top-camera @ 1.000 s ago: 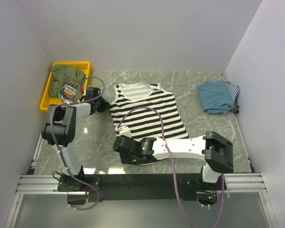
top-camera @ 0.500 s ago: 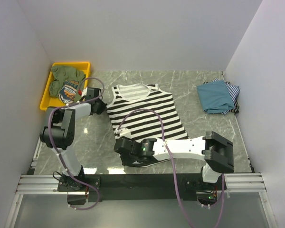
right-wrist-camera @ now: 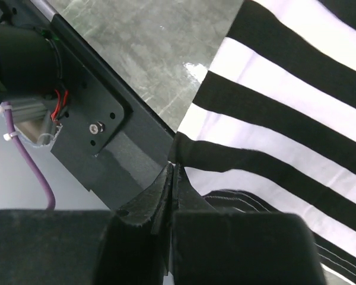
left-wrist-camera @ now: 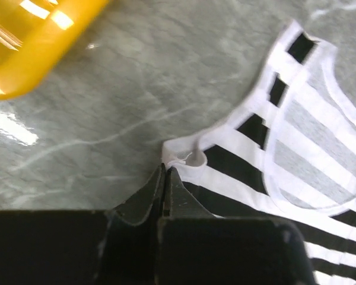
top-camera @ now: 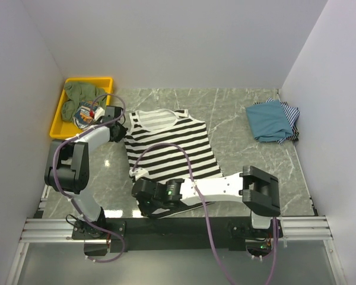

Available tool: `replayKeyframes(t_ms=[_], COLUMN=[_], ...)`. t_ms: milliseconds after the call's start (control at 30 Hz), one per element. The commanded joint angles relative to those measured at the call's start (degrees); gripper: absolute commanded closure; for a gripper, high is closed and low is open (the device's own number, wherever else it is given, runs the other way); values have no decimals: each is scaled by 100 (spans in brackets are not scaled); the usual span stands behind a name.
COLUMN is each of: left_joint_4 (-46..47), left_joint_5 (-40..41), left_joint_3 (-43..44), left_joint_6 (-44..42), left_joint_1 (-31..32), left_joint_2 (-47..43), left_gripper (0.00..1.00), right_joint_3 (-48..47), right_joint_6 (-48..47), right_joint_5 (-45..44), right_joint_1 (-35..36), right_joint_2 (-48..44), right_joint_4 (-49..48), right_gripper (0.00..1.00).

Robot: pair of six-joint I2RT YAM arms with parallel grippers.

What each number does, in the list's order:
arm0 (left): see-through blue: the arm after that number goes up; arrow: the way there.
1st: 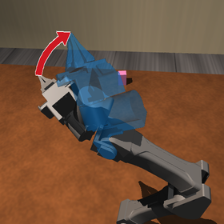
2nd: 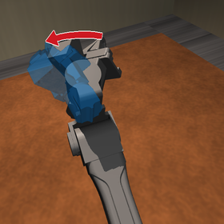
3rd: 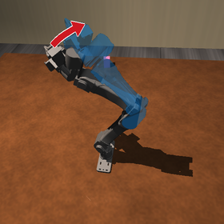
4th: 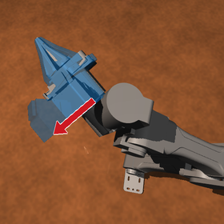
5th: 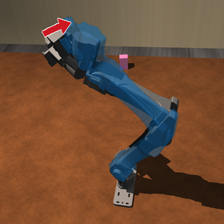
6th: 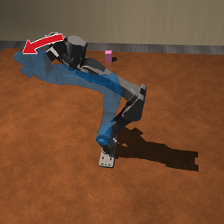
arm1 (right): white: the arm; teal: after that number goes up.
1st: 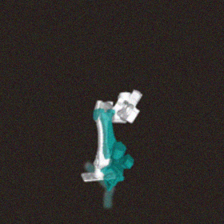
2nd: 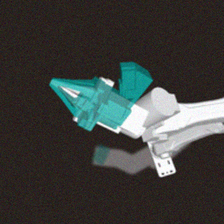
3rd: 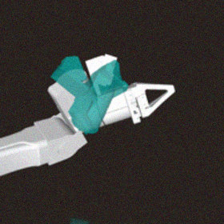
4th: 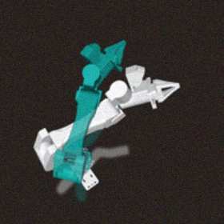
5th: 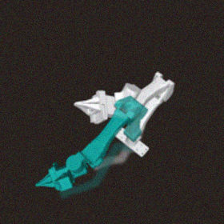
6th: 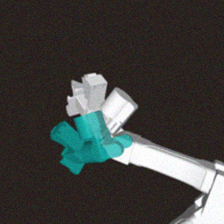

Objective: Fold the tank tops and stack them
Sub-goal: Fold the tank top

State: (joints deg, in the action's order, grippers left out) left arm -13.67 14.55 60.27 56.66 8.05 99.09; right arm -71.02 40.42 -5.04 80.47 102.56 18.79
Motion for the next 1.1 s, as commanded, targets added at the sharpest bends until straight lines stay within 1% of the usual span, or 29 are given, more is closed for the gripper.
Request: replayKeyframes(t_ms=[0,233,500,767,1067], left_joint_4=[-47,-434,-759,-953,-874], left_joint_5=[197,417,558,593,470], left_joint_3=[589,1425,2461,3148,3316], left_joint_6=[-103,-77,-15,11,-32], left_joint_1=[231,960,1550,1954,2069], left_joint_2=[14,549,1367,1929,2149], left_gripper=[99,99,99,100,99], right_joint_3=[464,1731,2987,3551,3719], right_joint_6=[106,694,1222,1679,1960], right_joint_5=[56,-243,-559,-990,-1254], right_joint_1=[-179,-549,-857,-892,-892], right_joint_2=[-605,-1764,-2521,-2838,-2891], right_joint_4=[-401,-867,-1140,-1070,-877], right_gripper=[100,100,100,100,100])
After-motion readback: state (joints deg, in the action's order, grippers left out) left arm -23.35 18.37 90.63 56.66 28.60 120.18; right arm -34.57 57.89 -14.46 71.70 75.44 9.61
